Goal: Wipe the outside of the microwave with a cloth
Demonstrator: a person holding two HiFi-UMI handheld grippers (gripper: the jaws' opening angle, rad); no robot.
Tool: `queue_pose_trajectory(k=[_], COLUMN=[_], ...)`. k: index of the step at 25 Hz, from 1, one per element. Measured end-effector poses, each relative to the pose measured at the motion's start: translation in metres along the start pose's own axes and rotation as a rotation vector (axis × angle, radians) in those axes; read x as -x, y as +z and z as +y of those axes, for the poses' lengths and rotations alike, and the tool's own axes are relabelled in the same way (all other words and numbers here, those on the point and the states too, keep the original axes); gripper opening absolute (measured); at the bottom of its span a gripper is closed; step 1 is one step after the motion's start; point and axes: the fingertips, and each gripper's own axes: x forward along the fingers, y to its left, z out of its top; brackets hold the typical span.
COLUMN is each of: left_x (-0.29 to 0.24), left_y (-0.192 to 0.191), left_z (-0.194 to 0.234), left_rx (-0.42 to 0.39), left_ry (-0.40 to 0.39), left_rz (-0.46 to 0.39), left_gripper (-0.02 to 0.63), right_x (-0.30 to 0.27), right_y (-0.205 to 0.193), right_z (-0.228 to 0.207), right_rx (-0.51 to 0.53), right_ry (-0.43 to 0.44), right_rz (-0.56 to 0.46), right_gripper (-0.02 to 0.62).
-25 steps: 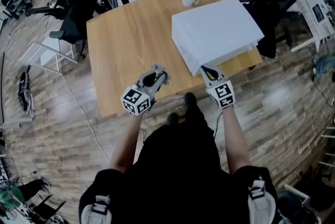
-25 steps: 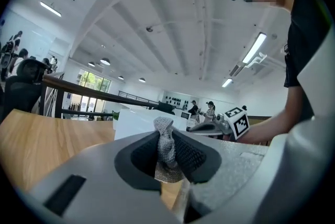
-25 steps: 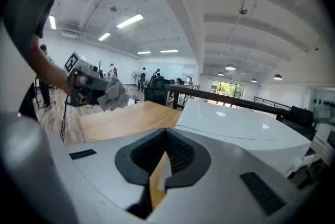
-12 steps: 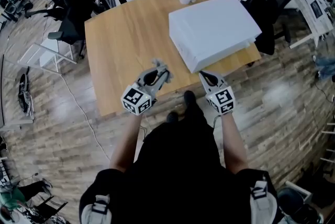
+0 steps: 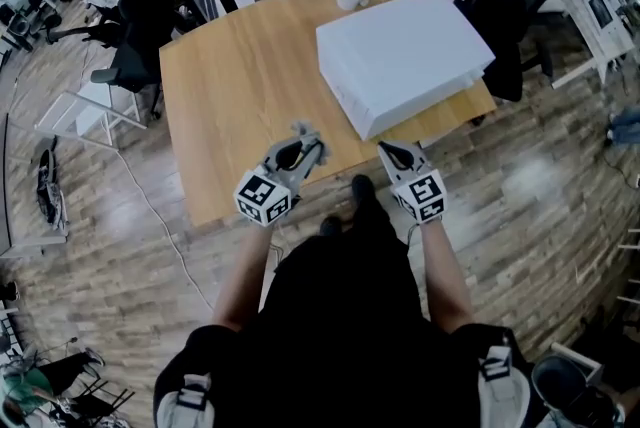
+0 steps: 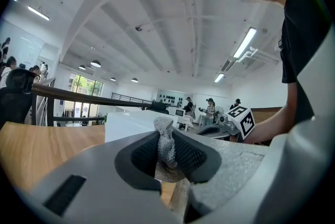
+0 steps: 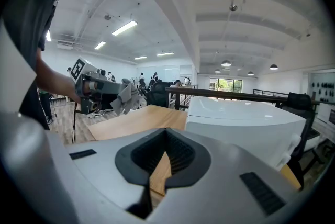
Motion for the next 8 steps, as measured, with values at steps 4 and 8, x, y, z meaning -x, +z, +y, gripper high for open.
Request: queue_pose_trajectory(k=[4,8], left_x=[0.0004,0.0017], left_y=[-0.0064,-0.0072], left_z=[-0.0041,-0.0054], left_rx=[0.003,0.003], left_ry=[-0.001,-0.002], left_rz=[0.013,0.014], left_gripper=[0.060,0.060], right_x=[0.0034,0.0036], right_y=[-0.0027,-0.0029], right_z=[0.0009,0.0020], right_rx=[-0.005,-0.003], right_ry=[-0.001,-0.003], right_rz=[-0.006,-0.010], right_gripper=[-0.003,-0.003])
